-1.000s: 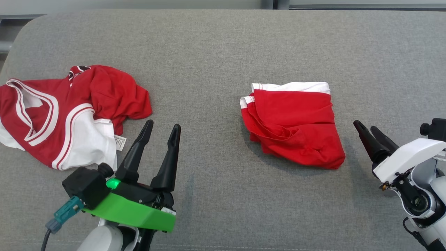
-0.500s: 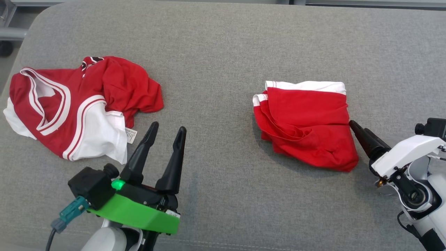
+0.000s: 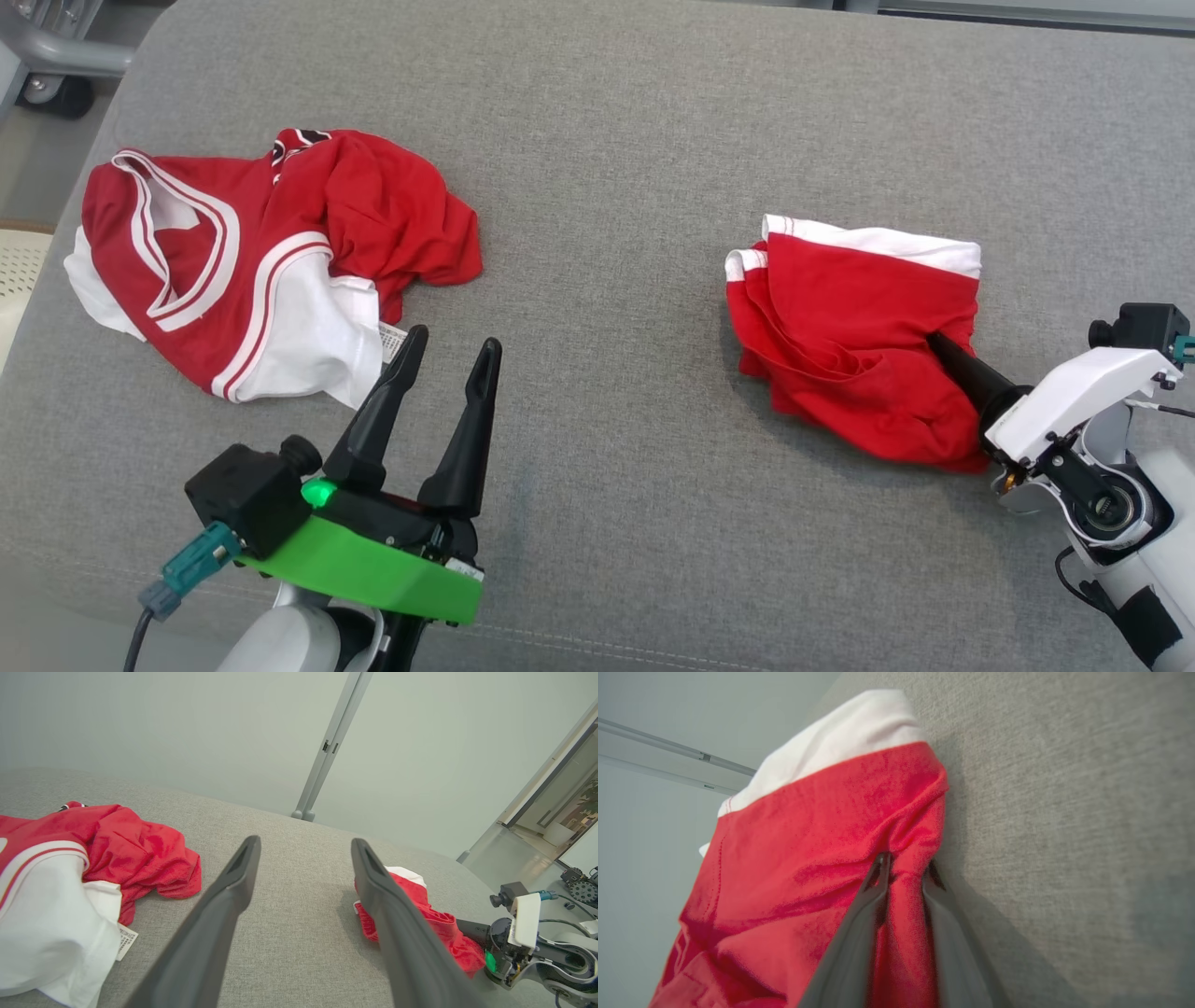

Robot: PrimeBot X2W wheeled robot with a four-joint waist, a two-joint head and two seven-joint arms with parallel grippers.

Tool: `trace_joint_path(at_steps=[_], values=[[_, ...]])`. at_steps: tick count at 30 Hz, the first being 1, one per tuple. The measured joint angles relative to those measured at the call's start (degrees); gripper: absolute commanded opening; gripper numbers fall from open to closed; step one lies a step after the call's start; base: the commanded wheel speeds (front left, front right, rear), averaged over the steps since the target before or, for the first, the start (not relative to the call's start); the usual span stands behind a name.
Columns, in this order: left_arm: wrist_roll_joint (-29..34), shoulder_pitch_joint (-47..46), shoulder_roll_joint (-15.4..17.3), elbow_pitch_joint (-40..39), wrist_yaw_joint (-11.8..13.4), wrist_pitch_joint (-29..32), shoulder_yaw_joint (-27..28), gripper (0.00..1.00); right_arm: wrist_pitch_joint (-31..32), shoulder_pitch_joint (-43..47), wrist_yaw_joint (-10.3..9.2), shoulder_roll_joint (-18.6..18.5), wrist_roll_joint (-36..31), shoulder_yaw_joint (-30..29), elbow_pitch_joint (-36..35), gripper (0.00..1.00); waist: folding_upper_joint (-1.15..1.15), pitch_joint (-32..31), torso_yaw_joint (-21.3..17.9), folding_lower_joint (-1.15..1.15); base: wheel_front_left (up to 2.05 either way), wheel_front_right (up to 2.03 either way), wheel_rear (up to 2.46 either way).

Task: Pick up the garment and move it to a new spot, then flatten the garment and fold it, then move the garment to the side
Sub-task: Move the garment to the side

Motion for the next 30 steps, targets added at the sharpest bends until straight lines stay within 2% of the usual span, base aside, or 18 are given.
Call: trace_joint_path(at_steps=[1, 8, 13, 18, 20, 23, 30], values=[[0.0, 0.0, 0.0, 0.2, 0.0, 0.0, 0.0, 1.00, 0.5, -0.1, 0.47, 0.0, 0.0, 0.2, 0.2, 0.00, 0.00, -0.1, 0.2, 0.00, 0.00, 0.00, 0.00], [0.0, 0.2, 0.3, 1.9, 0.1, -0.3, 2.3, 1.00, 1.8, -1.9, 2.12, -0.1, 0.0, 1.1, -0.2, 0.00, 0.00, -1.2, 0.2, 0.00, 0.00, 0.00, 0.00], [0.9, 0.9, 1.9, 4.9, 0.1, -0.8, 5.4, 1.00, 2.0, -3.6, 2.54, -3.3, -1.7, 0.5, -1.4, 0.00, 0.00, -2.1, -1.0, 0.00, 0.00, 0.00, 0.00], [1.0, 2.4, 2.2, 7.1, 0.6, -1.1, 7.4, 1.00, 0.4, -6.5, 2.88, -8.5, -9.7, 1.6, -4.1, 0.00, 0.00, -2.3, -2.4, 0.00, 0.00, 0.00, 0.00], [1.0, 2.4, 2.1, 8.0, 0.6, -1.3, 7.6, 1.00, -0.9, -6.6, 2.89, -7.3, -8.1, 0.2, -5.7, 0.00, 0.00, -2.7, -2.8, 0.00, 0.00, 0.00, 0.00], [1.0, 3.1, 2.0, 8.7, 0.6, -1.3, 9.2, 1.00, -0.6, -7.4, 3.35, -5.7, -7.9, 1.5, -8.0, 0.00, 0.00, -3.3, -3.7, 0.00, 0.00, 0.00, 0.00], [0.9, 3.6, 0.6, 9.5, 0.6, -1.5, 8.7, 1.00, 0.5, -6.7, 3.36, -6.1, -7.4, 2.2, -8.1, 0.00, 0.00, -4.9, -5.6, 0.00, 0.00, 0.00, 0.00]])
